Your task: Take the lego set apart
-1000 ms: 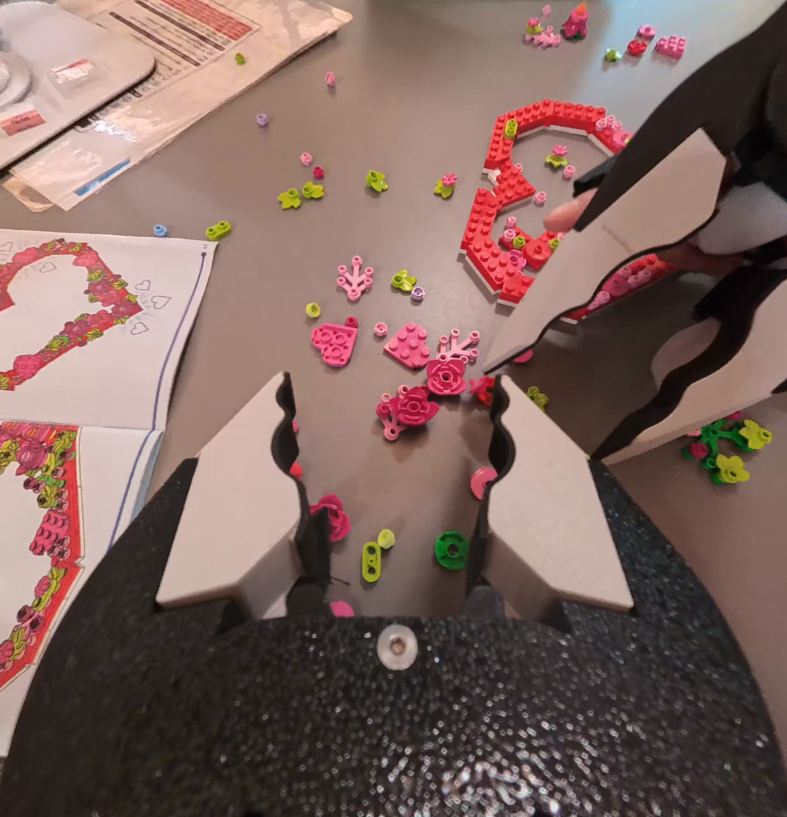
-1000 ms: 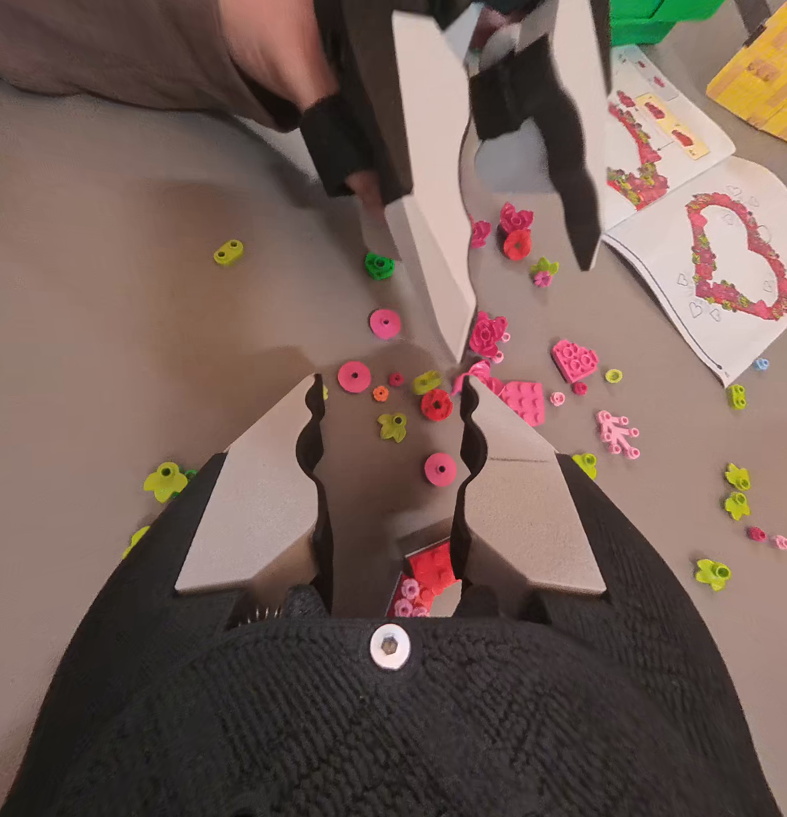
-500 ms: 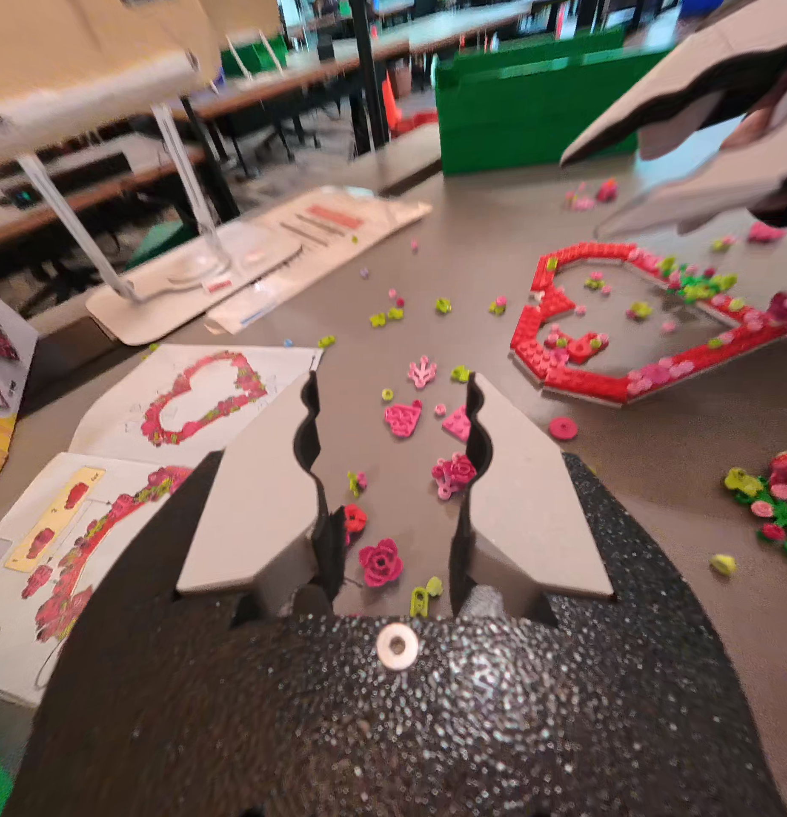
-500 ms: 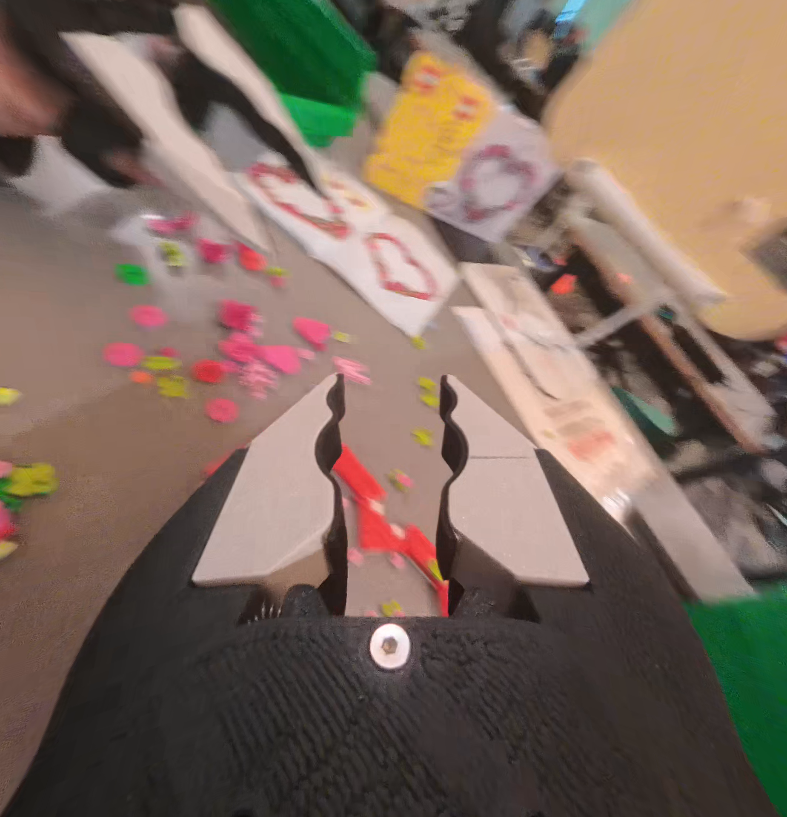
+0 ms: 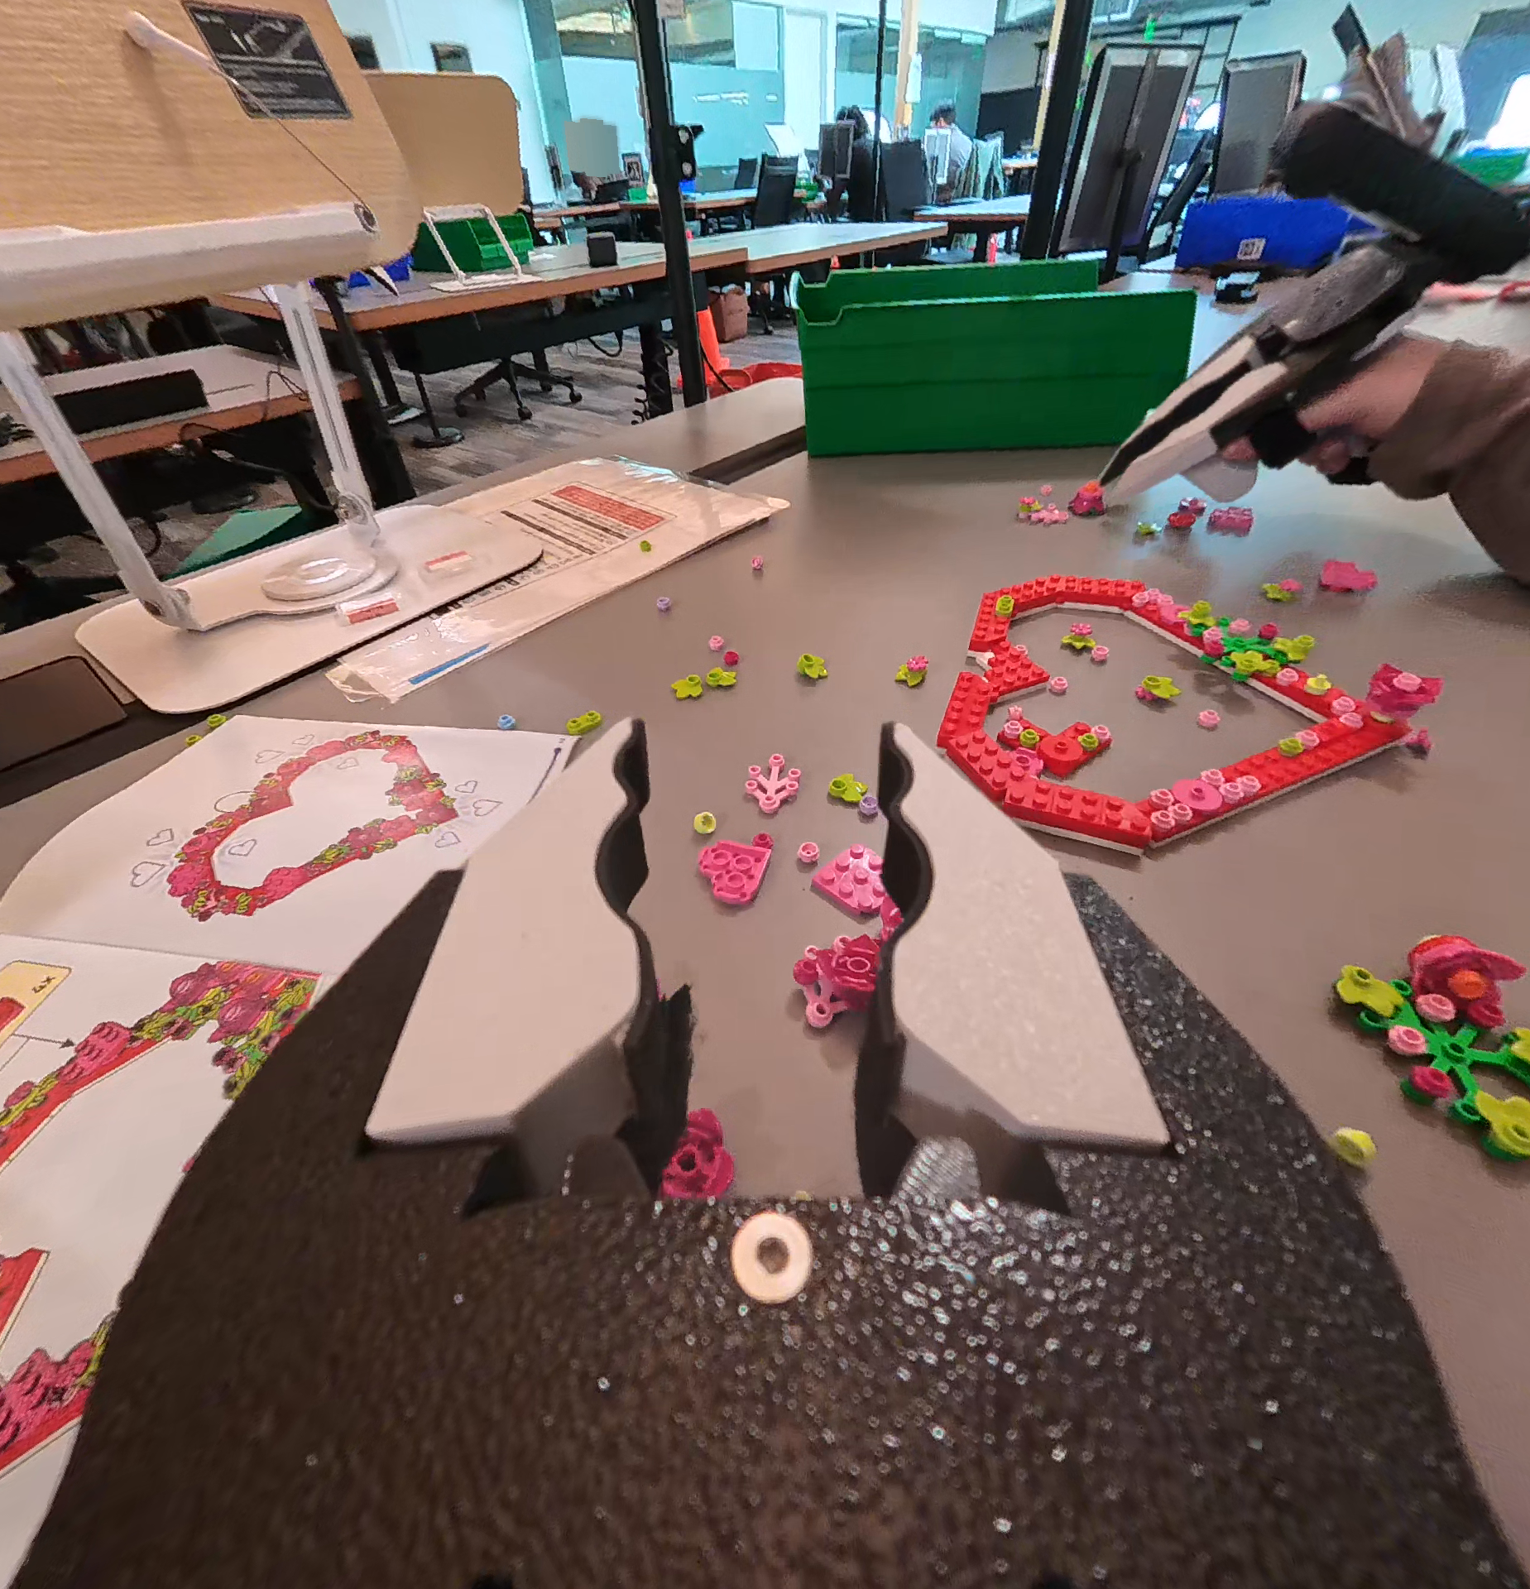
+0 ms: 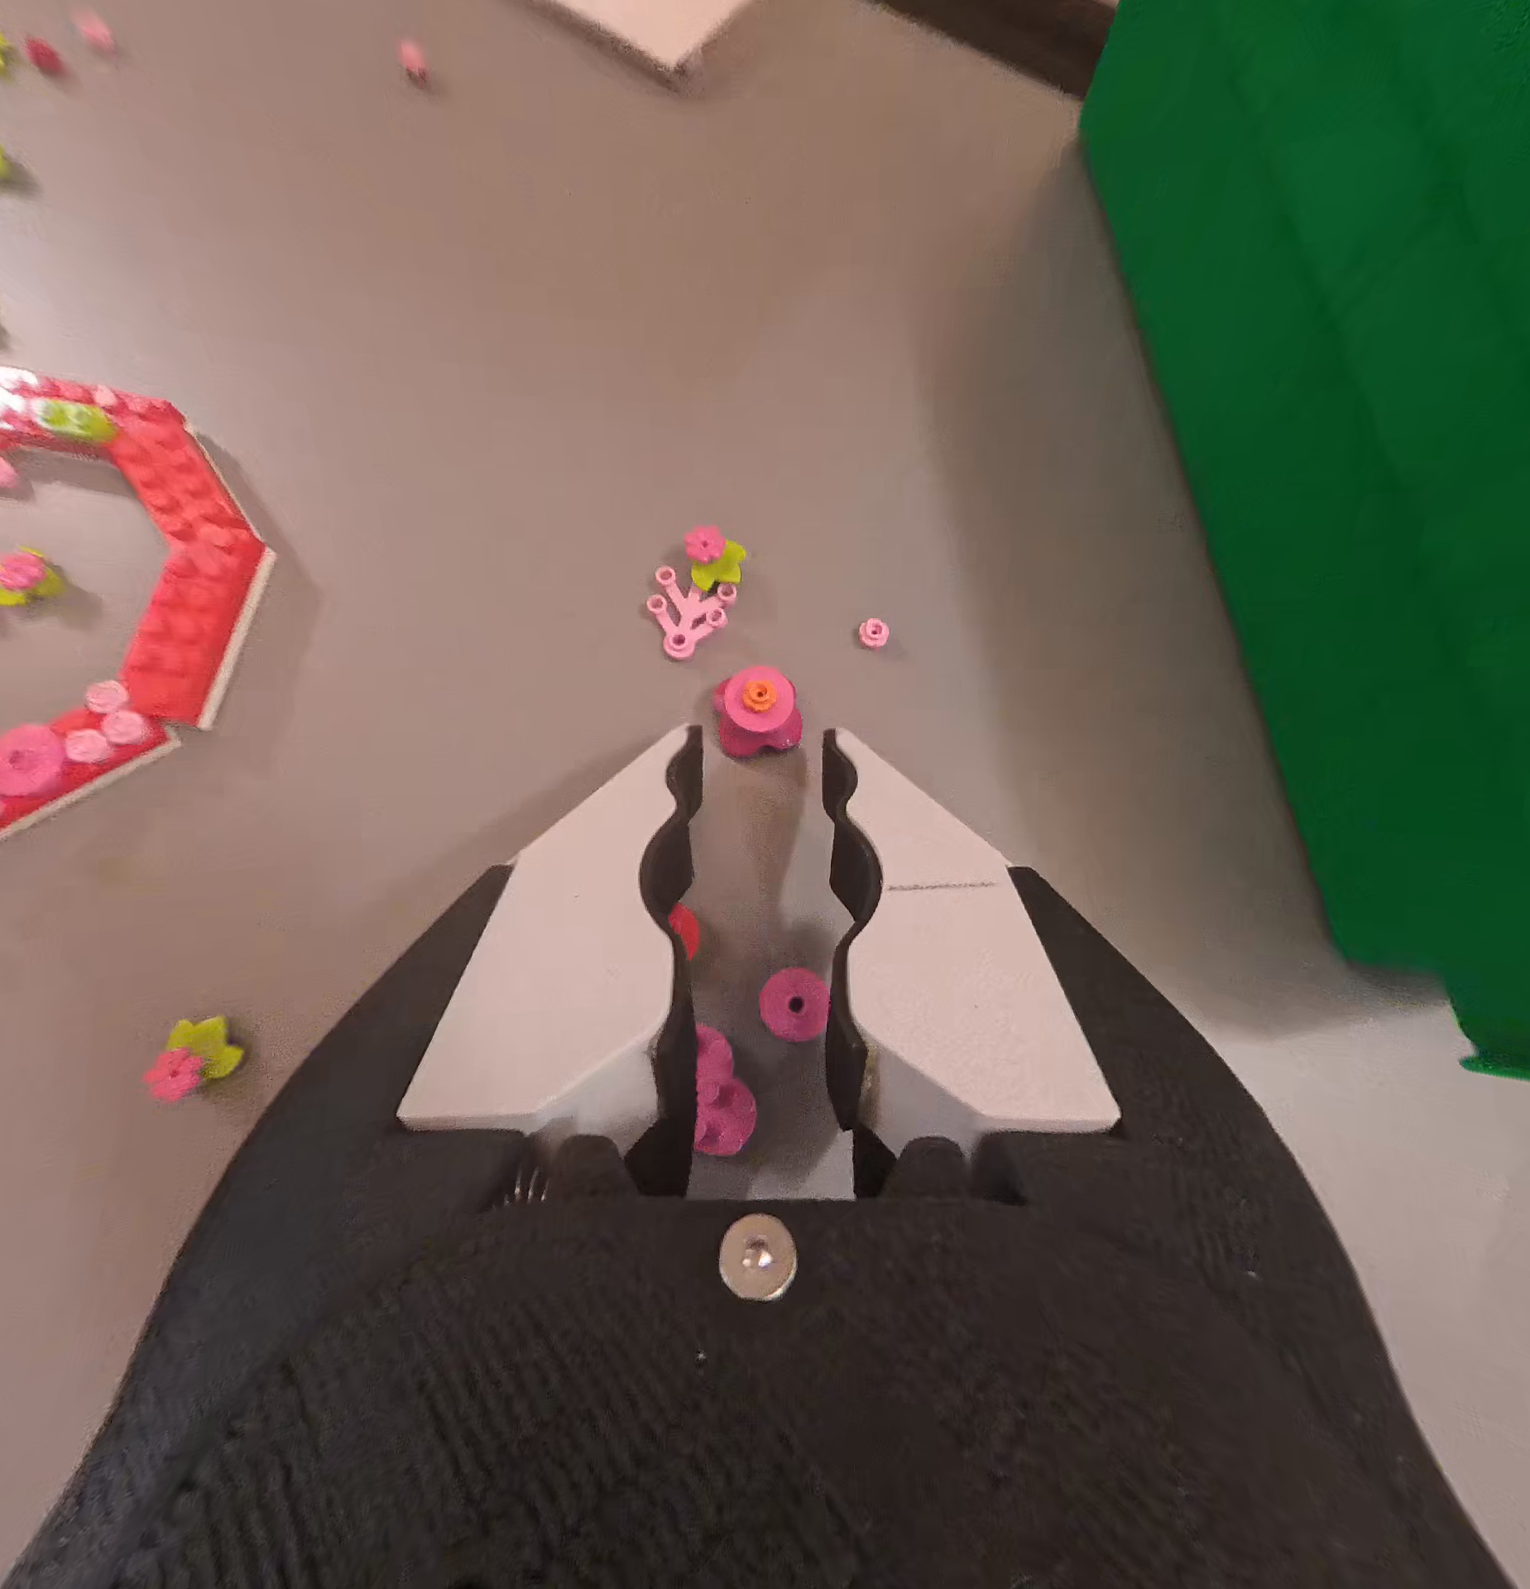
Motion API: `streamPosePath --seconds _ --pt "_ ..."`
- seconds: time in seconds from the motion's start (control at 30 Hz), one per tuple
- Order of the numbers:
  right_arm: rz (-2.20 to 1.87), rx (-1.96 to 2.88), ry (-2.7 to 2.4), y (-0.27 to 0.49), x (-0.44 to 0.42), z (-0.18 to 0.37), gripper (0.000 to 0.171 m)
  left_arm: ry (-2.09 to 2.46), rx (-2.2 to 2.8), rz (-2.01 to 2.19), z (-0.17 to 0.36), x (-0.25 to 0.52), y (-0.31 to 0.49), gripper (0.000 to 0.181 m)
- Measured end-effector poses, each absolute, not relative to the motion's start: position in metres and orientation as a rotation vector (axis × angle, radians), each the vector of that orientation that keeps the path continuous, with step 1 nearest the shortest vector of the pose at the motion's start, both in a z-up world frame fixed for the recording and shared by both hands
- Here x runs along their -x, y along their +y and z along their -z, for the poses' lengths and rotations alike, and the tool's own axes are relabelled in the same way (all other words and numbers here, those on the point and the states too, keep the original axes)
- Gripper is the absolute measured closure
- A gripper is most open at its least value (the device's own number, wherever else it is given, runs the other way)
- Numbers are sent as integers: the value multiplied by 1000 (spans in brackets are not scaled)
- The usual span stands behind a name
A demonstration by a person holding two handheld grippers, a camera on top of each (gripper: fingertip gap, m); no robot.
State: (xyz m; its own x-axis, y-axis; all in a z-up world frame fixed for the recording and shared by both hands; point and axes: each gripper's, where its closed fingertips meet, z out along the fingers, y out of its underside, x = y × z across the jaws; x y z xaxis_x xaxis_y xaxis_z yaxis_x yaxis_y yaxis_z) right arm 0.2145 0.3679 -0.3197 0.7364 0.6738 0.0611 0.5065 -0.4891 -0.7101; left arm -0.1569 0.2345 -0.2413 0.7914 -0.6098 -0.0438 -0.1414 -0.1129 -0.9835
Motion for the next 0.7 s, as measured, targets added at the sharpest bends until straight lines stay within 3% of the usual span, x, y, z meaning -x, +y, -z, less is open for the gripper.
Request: streamPosePath --seconds 0.03,0.2,0.3,0.47,0.6,0.7 --pt "-279 2202 -896 369 -214 323 143 607 1667 438 243 156 234 130" --pt "-294 2189 -923 374 -203 325 150 621 1656 456 241 152 232 131" --pt "-385 2018 -960 365 -169 295 153 632 1629 490 236 145 227 132" --pt "-850 1370 -1219 270 -38 214 153 747 1474 770 213 105 192 135" --pt "-680 999 -1453 201 30 200 153 814 1282 980 186 77 153 145" --pt "-618 867 -1506 168 61 196 153 816 1366 1064 195 67 151 151"
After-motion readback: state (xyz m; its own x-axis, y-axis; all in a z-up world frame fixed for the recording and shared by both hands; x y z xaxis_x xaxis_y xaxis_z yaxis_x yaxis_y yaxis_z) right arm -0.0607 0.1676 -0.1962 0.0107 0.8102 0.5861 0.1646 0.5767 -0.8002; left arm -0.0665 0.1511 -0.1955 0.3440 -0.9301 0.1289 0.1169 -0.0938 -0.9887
